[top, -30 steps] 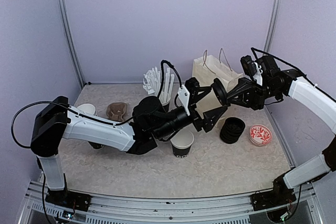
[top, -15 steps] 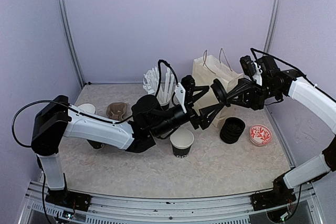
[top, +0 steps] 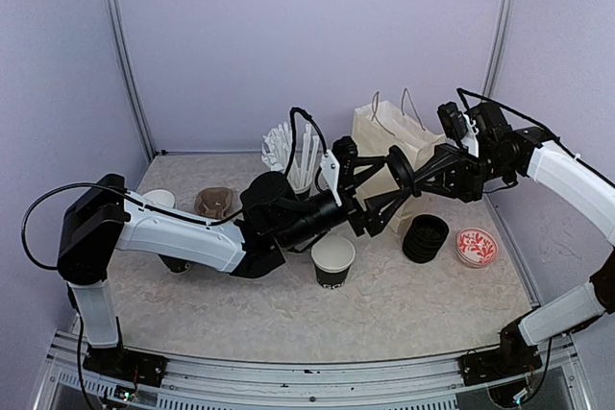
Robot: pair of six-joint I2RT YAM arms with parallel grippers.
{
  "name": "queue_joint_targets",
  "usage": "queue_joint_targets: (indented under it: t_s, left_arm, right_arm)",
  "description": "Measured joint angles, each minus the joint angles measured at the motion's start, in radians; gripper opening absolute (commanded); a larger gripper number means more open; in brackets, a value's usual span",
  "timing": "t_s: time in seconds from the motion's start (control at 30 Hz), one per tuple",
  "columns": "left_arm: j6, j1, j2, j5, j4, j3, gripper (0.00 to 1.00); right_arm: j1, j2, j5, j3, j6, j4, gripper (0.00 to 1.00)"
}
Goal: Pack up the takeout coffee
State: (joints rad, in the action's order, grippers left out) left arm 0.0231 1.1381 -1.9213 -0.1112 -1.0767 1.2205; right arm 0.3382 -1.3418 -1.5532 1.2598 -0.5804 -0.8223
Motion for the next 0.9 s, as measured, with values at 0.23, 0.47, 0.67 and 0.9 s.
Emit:
queue_joint_targets:
  t_s: [0.23, 0.47, 0.67, 0.9]
  left_arm:
    - [0.0, -0.003, 0.0, -0.011, 0.002, 0.005, 0.76]
    - [-0.004, -0.004, -0.001, -0.008, 0.009, 0.014, 0.77]
    - [-0.011, -0.004, -0.003, -0.006, 0.012, 0.019, 0.69]
    - [-0.014, -0.004, -0.002, -0.003, 0.03, 0.02, 0.68]
  right_arm:
    - [0.0, 0.0, -0.003, 0.0, 0.005, 0.006, 0.0]
    - [0.001, 0.0, -0.003, 0.0, 0.021, 0.021, 0.01]
    - [0.001, 0.0, -0.003, 0.0, 0.029, 0.031, 0.01]
    - [0.001, 0.0, 0.0, -0.002, 0.042, 0.042, 0.31]
